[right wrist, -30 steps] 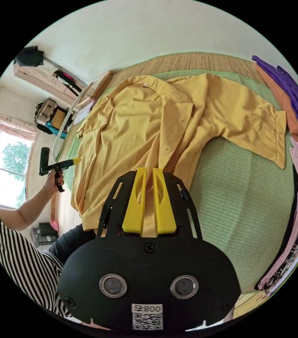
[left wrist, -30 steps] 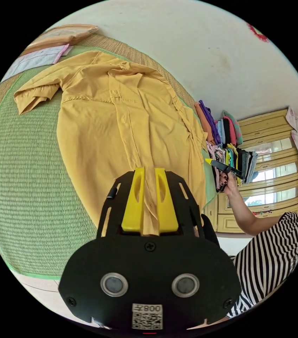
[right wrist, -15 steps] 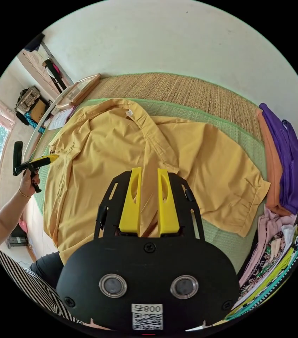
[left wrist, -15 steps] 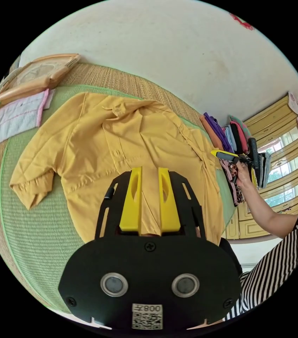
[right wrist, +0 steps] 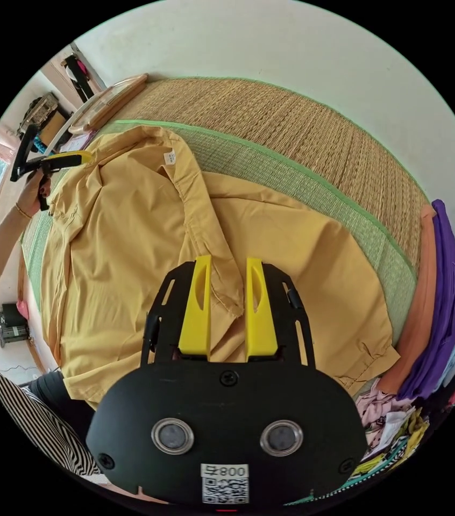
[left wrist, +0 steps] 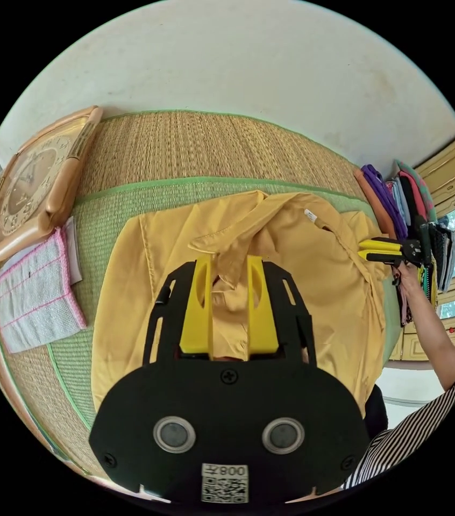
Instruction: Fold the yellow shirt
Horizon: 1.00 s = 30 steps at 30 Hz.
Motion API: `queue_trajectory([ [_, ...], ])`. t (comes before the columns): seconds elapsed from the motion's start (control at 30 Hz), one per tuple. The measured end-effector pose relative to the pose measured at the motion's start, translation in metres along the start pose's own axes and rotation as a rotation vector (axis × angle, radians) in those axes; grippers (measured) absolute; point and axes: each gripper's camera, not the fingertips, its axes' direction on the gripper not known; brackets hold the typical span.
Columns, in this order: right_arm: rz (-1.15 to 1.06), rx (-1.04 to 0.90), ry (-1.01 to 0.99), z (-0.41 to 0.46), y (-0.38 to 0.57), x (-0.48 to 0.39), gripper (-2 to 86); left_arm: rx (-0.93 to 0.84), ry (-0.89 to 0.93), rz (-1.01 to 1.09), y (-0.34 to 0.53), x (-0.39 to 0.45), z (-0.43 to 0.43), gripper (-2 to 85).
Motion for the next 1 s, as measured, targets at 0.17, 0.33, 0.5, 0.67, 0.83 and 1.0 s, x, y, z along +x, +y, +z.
queue_trajectory([
  [0.17,-0.008,-0.012,-0.043,0.01,-0.004,0.004,5.7,0.002,0.005,0.014,-0.01,0.002,0.005,2.8],
  [0.33,-0.016,0.03,-0.147,-0.001,0.0,0.009,1.3,0.072,0.09,0.034,-0.012,0.004,-0.011,1.3],
  [0.5,0.04,0.148,-0.417,-0.015,0.006,0.028,0.4,0.155,0.248,0.04,-0.018,0.006,-0.026,0.9],
  [0.67,0.084,0.232,-0.56,-0.016,-0.002,0.035,0.2,0.217,0.37,0.068,-0.035,0.014,-0.037,0.8],
  [0.83,0.199,0.362,-0.679,-0.015,-0.011,0.049,0.1,0.254,0.447,0.057,-0.063,0.018,-0.034,0.8],
  [1.0,0.262,0.503,-0.671,-0.017,-0.033,0.043,0.2,0.287,0.493,0.025,-0.082,0.017,-0.021,1.0],
])
